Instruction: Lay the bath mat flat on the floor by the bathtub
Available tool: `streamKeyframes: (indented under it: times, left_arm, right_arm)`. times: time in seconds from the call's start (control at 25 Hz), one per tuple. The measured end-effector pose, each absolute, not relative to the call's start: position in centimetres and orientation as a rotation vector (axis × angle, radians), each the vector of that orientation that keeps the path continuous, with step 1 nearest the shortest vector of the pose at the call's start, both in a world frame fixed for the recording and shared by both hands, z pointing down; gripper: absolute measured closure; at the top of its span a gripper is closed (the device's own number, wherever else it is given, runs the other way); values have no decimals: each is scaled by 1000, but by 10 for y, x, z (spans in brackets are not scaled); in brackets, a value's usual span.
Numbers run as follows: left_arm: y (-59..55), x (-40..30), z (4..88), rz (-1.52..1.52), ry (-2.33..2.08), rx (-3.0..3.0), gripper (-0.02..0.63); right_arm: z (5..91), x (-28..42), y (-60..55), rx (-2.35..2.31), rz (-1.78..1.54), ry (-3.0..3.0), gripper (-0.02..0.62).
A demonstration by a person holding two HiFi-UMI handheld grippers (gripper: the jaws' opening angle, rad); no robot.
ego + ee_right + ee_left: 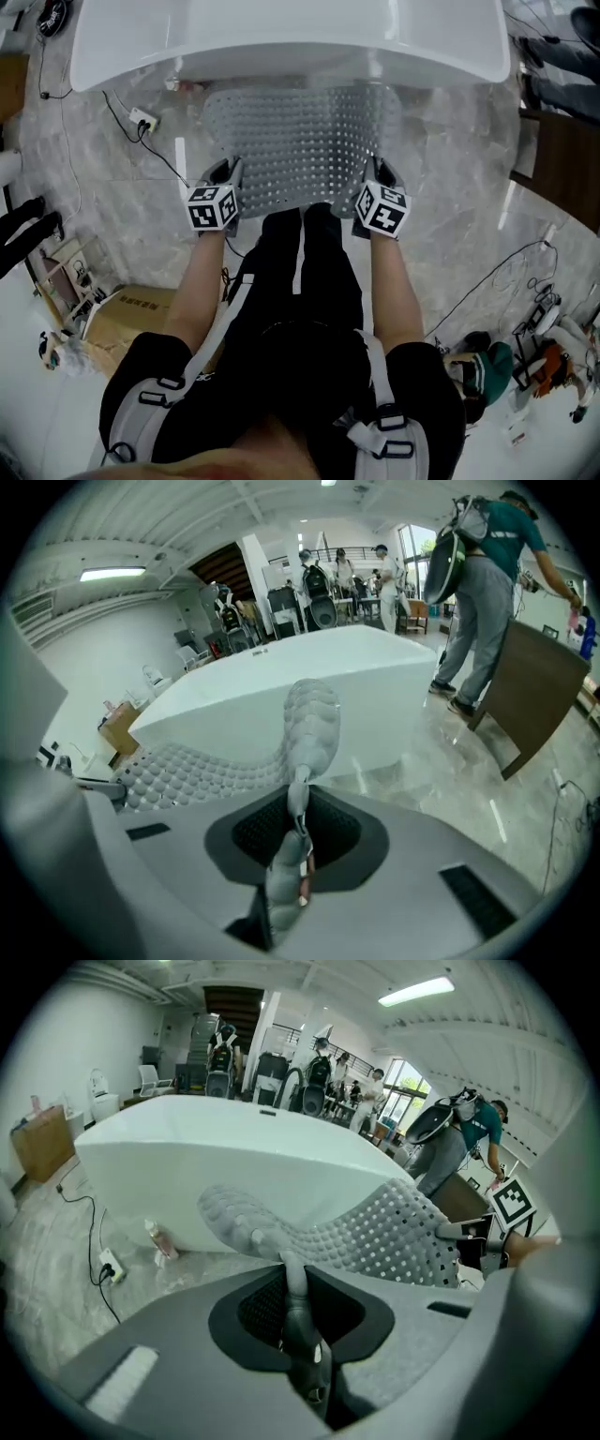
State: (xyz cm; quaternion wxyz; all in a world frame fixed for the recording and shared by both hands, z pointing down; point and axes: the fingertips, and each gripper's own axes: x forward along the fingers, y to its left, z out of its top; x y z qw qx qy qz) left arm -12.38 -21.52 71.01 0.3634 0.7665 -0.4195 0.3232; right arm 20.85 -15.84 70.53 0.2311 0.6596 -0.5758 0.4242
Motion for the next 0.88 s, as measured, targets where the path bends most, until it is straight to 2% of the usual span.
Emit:
streamKeyframes:
  times: [0.6,0.88]
  left_arm:
    - [-310,-104,1103,942,-994,2017,558]
    - [-315,-143,1232,1029,-980,1928,555]
  right_arm:
    - [1100,262,-202,1825,1326,-1541,549]
    - [1204,295,-217,1871,1365,-1472,548]
